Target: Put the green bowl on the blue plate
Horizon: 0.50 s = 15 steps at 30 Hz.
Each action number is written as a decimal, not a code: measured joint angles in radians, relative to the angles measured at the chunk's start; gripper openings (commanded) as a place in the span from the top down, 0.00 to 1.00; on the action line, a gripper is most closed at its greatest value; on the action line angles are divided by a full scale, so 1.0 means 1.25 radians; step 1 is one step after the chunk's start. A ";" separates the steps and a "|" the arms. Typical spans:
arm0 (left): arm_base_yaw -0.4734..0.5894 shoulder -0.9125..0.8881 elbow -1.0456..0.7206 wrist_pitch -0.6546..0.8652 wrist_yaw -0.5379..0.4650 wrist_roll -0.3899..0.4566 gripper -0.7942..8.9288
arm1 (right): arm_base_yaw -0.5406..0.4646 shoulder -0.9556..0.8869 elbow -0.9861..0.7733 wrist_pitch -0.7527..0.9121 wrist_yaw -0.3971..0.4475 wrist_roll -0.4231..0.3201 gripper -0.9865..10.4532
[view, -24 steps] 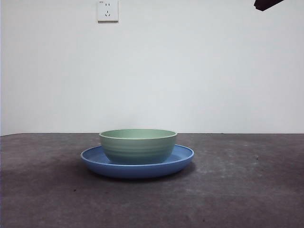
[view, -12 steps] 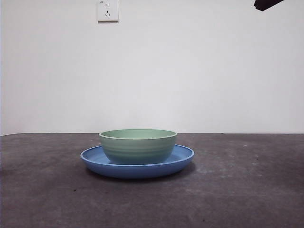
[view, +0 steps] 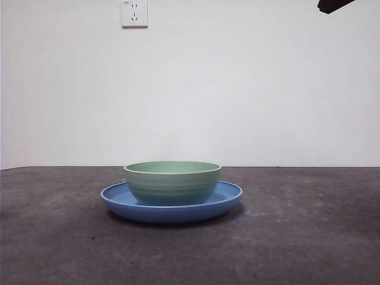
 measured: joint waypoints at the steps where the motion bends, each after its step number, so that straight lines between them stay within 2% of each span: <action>1: 0.002 -0.016 -0.024 -0.002 0.000 0.000 0.91 | 0.000 0.000 0.000 0.000 0.000 0.000 0.91; 8: 0.014 -0.096 -0.136 -0.024 0.000 0.000 0.91 | 0.000 0.000 0.000 0.000 0.000 0.000 0.91; 15: 0.016 -0.116 -0.150 -0.103 0.000 0.000 0.91 | 0.000 0.000 0.000 0.000 0.000 0.000 0.91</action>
